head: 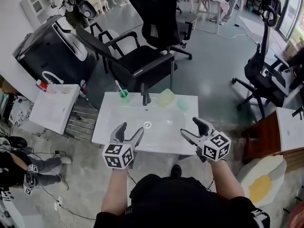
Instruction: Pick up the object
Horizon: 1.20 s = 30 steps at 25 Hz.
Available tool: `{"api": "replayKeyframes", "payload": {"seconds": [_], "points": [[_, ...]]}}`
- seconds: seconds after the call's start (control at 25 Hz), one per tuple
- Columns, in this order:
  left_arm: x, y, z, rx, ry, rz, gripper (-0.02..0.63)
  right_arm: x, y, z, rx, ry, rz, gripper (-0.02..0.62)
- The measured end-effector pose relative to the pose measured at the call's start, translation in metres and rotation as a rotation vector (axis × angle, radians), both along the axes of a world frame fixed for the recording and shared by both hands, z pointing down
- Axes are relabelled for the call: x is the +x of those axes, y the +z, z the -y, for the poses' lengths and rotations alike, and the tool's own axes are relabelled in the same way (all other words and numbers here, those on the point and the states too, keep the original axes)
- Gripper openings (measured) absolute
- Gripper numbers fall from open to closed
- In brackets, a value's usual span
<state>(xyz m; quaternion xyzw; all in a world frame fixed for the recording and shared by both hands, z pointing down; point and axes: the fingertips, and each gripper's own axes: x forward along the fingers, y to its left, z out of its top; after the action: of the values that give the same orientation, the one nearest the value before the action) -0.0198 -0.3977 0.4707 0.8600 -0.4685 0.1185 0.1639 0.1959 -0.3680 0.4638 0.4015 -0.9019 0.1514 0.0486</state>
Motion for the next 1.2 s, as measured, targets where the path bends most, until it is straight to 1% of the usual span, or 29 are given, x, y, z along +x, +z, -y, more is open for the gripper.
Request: {"api": "replayKeyframes", "payload": {"seconds": [0.16, 0.28, 0.36, 0.52, 0.64, 0.72, 0.96, 1.2], "points": [[-0.01, 0.007, 0.024, -0.007, 0.011, -0.022, 0.337, -0.012, 0.0, 0.021, 0.007, -0.005, -0.031, 0.313], [-0.02, 0.012, 0.041, -0.019, 0.039, -0.044, 0.337, -0.022, 0.003, 0.039, -0.01, 0.028, -0.053, 0.313], [-0.028, 0.016, 0.047, -0.021, 0.065, -0.046, 0.337, -0.035, 0.007, 0.047, -0.025, 0.036, -0.064, 0.313], [-0.045, 0.031, 0.06, -0.042, 0.08, -0.069, 0.336, -0.065, 0.019, 0.053, -0.048, 0.023, -0.108, 0.313], [-0.054, 0.041, 0.064, -0.065, 0.086, -0.089, 0.334, -0.083, 0.033, 0.052, -0.069, 0.001, -0.163, 0.313], [-0.057, 0.048, 0.068, -0.076, 0.095, -0.092, 0.334, -0.088, 0.044, 0.055, -0.087, -0.009, -0.202, 0.313], [-0.056, 0.059, 0.076, -0.099, 0.106, -0.108, 0.333, -0.095, 0.066, 0.073, -0.119, -0.024, -0.277, 0.313], [-0.049, 0.072, 0.086, -0.125, 0.104, -0.11, 0.331, -0.099, 0.092, 0.102, -0.128, -0.081, -0.373, 0.313]]}}
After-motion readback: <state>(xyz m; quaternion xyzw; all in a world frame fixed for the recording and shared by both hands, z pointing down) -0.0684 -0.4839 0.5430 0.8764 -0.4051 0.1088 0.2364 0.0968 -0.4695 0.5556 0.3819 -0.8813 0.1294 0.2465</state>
